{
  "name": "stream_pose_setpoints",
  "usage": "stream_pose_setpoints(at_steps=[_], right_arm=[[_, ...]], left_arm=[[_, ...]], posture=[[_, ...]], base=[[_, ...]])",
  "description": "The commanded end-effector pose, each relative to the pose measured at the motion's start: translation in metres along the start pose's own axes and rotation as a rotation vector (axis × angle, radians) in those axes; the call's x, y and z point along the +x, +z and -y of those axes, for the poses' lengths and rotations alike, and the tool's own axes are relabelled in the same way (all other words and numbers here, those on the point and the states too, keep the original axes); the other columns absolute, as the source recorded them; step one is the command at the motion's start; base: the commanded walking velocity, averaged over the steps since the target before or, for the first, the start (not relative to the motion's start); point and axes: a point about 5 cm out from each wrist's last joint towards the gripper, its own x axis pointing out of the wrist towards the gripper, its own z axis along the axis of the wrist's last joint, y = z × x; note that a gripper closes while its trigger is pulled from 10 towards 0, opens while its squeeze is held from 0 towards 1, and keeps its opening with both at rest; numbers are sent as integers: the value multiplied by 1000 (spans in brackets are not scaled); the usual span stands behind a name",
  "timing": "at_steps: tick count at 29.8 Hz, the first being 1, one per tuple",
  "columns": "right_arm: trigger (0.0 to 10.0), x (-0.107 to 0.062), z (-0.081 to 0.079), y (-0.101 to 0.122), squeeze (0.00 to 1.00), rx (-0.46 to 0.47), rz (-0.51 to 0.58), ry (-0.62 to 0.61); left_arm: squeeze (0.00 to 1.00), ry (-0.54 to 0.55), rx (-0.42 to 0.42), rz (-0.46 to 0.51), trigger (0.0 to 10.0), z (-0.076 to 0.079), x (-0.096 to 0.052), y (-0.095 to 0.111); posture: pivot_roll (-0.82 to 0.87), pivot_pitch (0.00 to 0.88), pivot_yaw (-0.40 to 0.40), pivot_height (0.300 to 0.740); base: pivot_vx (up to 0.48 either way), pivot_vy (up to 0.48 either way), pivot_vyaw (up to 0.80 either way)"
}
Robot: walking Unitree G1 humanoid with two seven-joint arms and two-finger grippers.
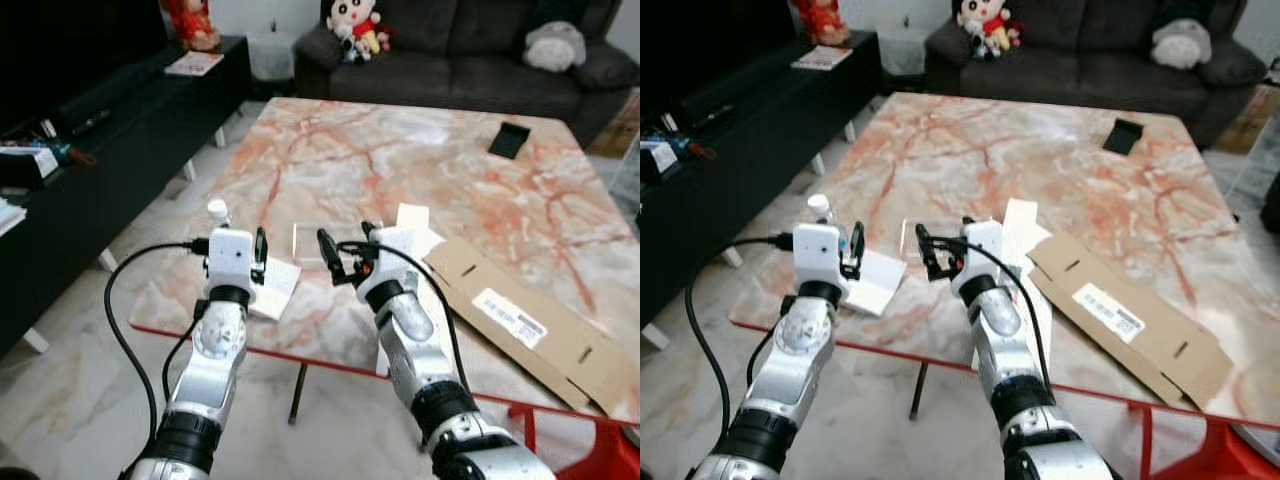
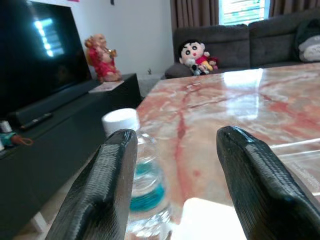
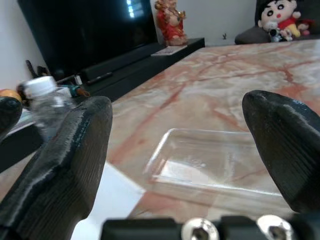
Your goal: Picking trash to rubbish bin
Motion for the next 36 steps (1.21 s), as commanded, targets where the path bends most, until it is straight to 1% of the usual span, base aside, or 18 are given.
stream_pose_setpoints(at_steps=[1, 4, 8, 10, 13, 14, 15, 16, 20, 21, 23, 25, 30, 31, 32, 33, 34, 36], right_arm=[[10000, 2, -1, 2, 0, 9, 5, -1], [10000, 1, -2, 1, 0, 12, 2, 0], [10000, 1, -2, 1, 0, 14, 0, 3], [10000, 0, -3, 0, 0, 15, -3, 6], [10000, 0, -4, -1, 0, 16, -5, 9], [10000, 0, -4, -1, 0, 16, -5, 9], [10000, -1, -4, -1, 0, 17, -5, 9], [10000, -1, -4, -1, 0, 17, -5, 9], [10000, -1, -3, -1, 0, 18, -6, 10], [10000, -2, -3, -2, 0, 17, -7, 10], [10000, -3, -3, -3, 0, 17, -9, 10], [10000, -3, -3, -4, 0, 19, -13, 11], [10000, -4, -3, -4, 0, 19, -13, 8], [10000, -4, -2, -3, 0, 21, -11, 2], [10000, -4, -2, -3, 0, 21, -10, 0], [10000, -4, -2, -3, 0, 21, -10, 0], [10000, -3, 1, -2, 0, 32, -6, -22], [10000, -3, 2, -1, 0, 37, -5, -26]], left_arm=[[0, -1, 4, -28, 10000, -3, -2, -3], [0, 17, 10, -118, 10000, -10, -5, -15], [0, 73, 3, -188, 10000, -20, -6, -24], [0, 110, -45, -241, 10000, -26, -7, -30], [0, 140, -83, -285, 10000, -30, -8, -34], [0, 140, -83, -285, 10000, -30, -8, -34], [0, 154, -137, -302, 10000, -30, -6, -34], [0, 158, -155, -310, 10000, -30, -6, -34], [0, 160, -168, -323, 10000, -30, -6, -34], [0, 187, -210, -339, 10000, -32, -2, -33], [0, 193, -236, -345, 10000, -32, 1, -31], [0, 168, -246, -333, 10000, -30, 5, -29], [0, 126, -171, -260, 10000, -29, 11, -19], [0, 107, -93, -221, 10000, -28, 11, -15], [0, 99, -63, -206, 10000, -27, 11, -13], [0, 99, -63, -206, 10000, -27, 11, -13], [0, 55, 37, -146, 10000, -21, 10, -6], [0, 50, 48, -139, 10000, -20, 10, -5]], posture=[[75, 42, -8, 740], [76, 45, -10, 740], [77, 48, -12, 740], [79, 50, -14, 740], [77, 53, -16, 740], [77, 53, -16, 740], [75, 55, -16, 740], [75, 56, -16, 740], [75, 56, -16, 740], [71, 59, -17, 740], [71, 59, -18, 740], [71, 62, -18, 740], [66, 63, -16, 740], [66, 64, -15, 740], [66, 64, -15, 740], [66, 64, -15, 740], [66, 64, -15, 740], [66, 64, -15, 740]], base=[[0, 0, 0], [0, 0, 0], [0, 0, 0], [0, 0, 0], [0, 0, 0], [0, 0, 0], [0, 0, 0], [0, 0, 0], [0, 0, 0], [0, 0, 0], [0, 0, 0], [0, 0, 0], [0, 0, 0], [0, 0, 0], [0, 0, 0], [0, 0, 0], [0, 0, 0], [0, 0, 0]])
